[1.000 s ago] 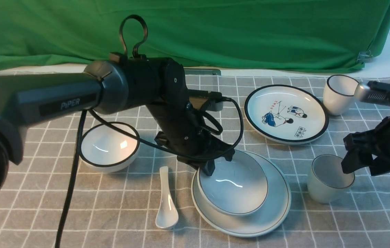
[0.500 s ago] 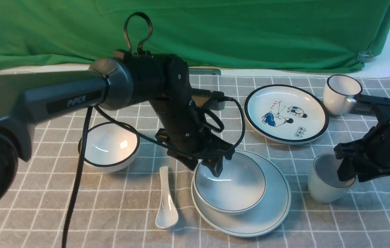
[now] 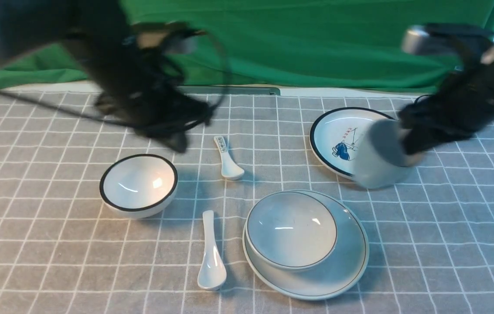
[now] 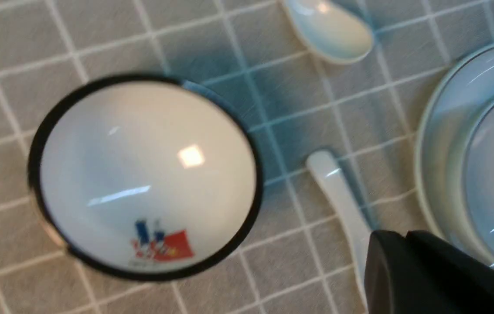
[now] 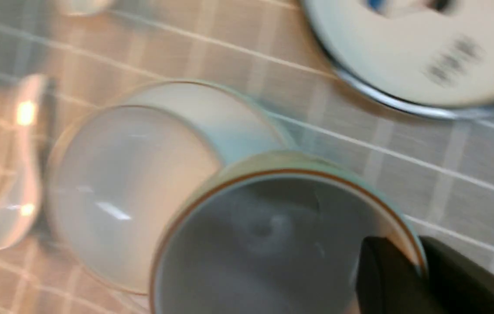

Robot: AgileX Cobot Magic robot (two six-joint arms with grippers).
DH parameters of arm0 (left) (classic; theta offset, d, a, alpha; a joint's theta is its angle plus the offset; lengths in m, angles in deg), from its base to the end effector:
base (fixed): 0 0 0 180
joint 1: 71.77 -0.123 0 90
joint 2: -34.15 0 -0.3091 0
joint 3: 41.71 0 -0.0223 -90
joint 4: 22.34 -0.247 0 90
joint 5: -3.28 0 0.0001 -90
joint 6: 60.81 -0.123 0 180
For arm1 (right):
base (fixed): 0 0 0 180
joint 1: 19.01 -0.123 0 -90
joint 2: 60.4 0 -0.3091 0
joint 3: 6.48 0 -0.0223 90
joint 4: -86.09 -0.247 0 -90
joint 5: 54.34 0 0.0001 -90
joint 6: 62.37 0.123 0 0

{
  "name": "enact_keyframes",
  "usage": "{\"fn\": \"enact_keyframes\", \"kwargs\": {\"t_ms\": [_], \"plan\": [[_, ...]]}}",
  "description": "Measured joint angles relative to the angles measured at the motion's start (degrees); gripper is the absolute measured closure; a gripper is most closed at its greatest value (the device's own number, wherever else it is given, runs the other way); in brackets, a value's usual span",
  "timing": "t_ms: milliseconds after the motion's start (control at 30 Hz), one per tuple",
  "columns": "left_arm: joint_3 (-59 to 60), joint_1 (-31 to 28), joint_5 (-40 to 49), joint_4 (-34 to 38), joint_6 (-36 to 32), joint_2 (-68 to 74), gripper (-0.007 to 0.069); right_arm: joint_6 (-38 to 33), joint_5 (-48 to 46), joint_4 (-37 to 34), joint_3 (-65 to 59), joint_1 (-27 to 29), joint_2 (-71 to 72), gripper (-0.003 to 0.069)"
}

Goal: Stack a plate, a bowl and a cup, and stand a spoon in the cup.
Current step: Use the right arm to put the blue teacup into the blue rice bowl in the middle

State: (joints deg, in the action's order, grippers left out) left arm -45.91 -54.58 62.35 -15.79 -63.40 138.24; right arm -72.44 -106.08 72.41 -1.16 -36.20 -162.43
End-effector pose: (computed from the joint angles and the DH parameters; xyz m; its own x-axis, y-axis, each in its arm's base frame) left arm 0.3467 -0.1198 0.2882 -0.8951 0.2626 -0.3604 0.3157 0.9440 -0.0962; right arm 0.3533 0.1332 0.3165 -0.7967 -0.2734 -0.5391 -0.4063 0.9025 0.1428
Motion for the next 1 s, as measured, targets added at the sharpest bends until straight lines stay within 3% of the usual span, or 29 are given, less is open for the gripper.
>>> {"fn": "enact_keyframes", "kwargs": {"t_ms": [233,633,867,1000], "plan": [[19.1,-1.3,-8.1,1.8,0.4,-5.8,0.062,0.6,3.4,1.4,1.2,-10.9,-8.2,0.0579],[23.6,-1.3,-13.0,2.7,0.1,-6.5,0.0616,2.0,5.3,2.3,1.2,-12.7,-15.1,0.0558],[23.6,-1.3,-13.6,2.9,-0.1,-6.5,0.0616,3.2,5.4,2.2,1.2,-12.7,-15.0,0.0335],[23.6,-1.3,-15.3,4.7,-0.5,-6.5,0.0616,3.8,4.2,2.3,1.2,-12.7,-12.8,0.0272]]}}
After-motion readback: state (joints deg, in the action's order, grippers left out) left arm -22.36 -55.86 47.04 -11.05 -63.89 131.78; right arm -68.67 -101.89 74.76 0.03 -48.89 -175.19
